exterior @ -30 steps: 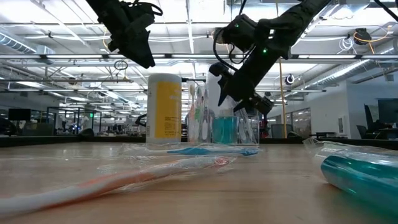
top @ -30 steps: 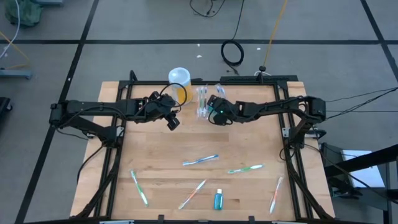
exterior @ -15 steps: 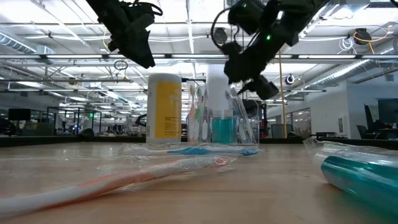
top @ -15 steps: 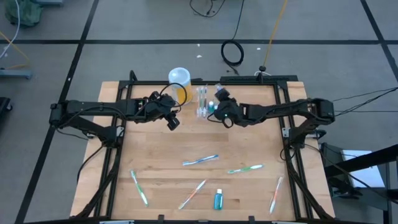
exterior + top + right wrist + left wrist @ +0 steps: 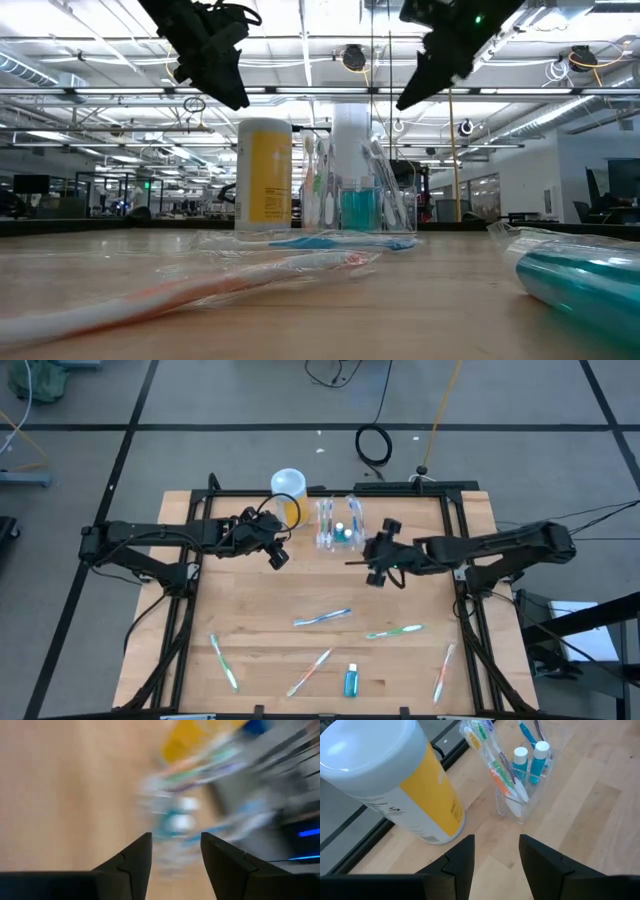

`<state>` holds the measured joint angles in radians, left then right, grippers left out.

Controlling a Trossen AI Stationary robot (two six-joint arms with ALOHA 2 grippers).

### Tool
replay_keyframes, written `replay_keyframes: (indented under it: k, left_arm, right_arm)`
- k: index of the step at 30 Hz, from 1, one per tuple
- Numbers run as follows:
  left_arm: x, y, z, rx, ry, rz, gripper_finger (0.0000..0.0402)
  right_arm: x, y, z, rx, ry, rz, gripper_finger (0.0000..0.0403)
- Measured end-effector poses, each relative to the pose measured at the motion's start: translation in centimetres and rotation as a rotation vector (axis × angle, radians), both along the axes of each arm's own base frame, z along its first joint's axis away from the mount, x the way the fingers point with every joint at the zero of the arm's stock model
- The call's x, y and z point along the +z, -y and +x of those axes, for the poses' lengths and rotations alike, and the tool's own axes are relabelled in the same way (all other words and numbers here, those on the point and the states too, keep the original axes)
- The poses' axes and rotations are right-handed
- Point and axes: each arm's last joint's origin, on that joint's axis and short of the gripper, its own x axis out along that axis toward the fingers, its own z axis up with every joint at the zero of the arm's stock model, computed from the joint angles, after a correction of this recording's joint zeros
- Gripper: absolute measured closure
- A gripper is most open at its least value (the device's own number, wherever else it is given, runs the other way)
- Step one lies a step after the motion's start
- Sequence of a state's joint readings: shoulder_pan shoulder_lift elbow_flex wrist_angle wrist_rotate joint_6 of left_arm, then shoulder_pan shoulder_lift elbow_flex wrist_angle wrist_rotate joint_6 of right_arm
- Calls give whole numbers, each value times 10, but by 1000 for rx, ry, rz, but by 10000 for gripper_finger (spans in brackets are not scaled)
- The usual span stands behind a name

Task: Pick & Place toothbrushing station
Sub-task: Put the blue toothbrush into the transparent organizer

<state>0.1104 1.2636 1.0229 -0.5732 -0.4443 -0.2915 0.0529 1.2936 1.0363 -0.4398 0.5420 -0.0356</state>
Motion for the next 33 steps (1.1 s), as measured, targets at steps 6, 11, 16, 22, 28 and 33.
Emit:
replay_keyframes:
  k: [6,11,16,22,28,33]
  left_arm:
    - [-1,2,1,-46,9,-56,240]
    - [-2,10,3,-158,27,-187,240]
    - [-13,33,2,-317,-22,-210,240]
    - [-51,58,1,-421,21,-197,240]
    - [-89,78,-8,-581,131,-224,240]
    - [-114,99,-13,-767,221,-171,240]
  right_arm:
    - [-19,-12,0,127,158,291,241]
    - [-38,-13,-2,267,147,227,243]
    - [-40,-9,-3,304,130,161,241]
    - [-37,-7,-1,299,164,155,242]
    - [-35,-7,0,303,188,154,242]
    - [-36,-7,0,303,187,155,242]
